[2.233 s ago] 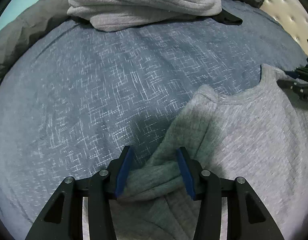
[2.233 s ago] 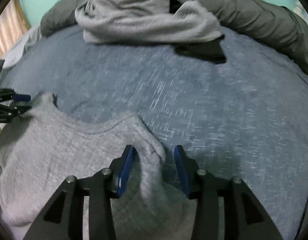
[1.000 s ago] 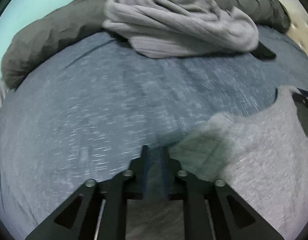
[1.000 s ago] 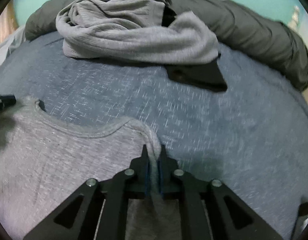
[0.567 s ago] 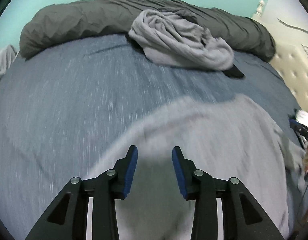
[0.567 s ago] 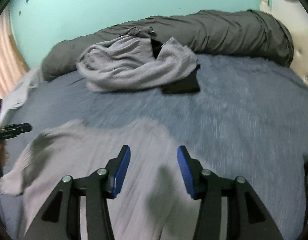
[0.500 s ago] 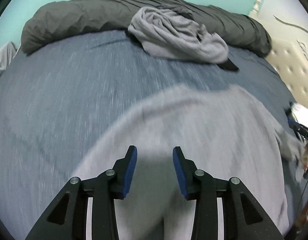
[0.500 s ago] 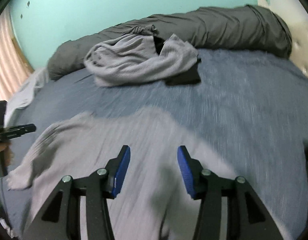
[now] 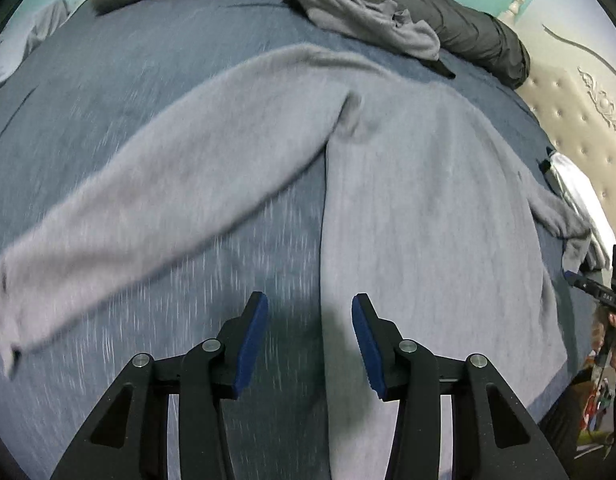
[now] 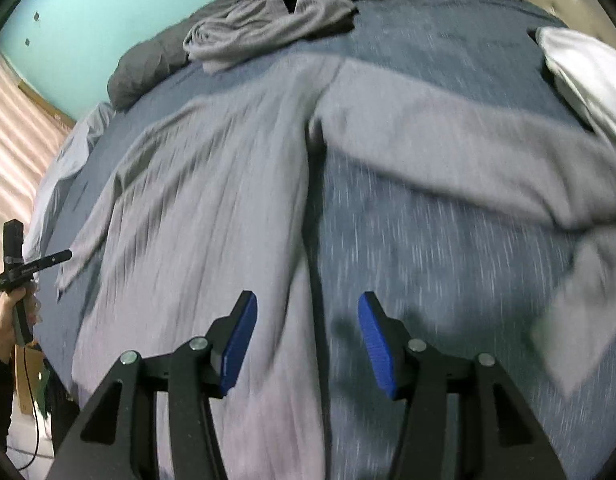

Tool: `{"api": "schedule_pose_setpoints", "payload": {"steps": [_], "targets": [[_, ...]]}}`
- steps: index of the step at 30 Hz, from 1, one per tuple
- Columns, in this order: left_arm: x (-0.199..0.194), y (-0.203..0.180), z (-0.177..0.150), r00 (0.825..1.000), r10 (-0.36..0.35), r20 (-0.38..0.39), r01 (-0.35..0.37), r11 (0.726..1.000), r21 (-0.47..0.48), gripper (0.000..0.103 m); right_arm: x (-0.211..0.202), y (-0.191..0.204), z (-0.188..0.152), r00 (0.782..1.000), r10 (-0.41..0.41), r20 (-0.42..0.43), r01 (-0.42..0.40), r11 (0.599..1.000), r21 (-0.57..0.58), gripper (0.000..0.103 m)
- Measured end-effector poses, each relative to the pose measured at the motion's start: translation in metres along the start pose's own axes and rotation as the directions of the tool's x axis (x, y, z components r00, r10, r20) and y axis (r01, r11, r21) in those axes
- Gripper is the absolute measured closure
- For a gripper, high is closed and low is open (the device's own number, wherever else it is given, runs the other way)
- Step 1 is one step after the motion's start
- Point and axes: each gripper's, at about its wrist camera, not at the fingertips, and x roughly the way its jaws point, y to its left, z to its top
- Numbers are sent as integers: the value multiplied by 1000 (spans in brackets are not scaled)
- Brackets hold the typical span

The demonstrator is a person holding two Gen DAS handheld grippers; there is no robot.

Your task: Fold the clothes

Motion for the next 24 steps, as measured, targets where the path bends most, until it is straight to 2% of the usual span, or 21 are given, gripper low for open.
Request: {"api": "schedule_pose_setpoints", "payload": {"steps": [4,9,18,20,22,24], "targets": [[0,-3,-33,999,-12,-36,12,1000,1,55,-5,11,-37,999,-16,-42,14,999,-33,49],[-12,-4,-58,999,-22,-24,22,1000,-17,55,-8,21,-71,997,-35,-63,32,998,-60,49],[-39,-5,-72,1000,-20,13,20,1000,-22,55,20,42,-87,992,-55,-115,45,995,-84,50],[-44,-5,-75,1000,-20,18,20,1000,-23,54,29,46,-88,987,-86,-133,72,992,-106,59],[-48,-3,-79,1000,-21,23,21,999,-26,53,32,46,-88,987,-96,-132,81,990,-113,88],[-47,-3,-81,1000,-19,23,20,999,-28,52,29,45,-87,989,-88,-120,76,992,-103,99]]}}
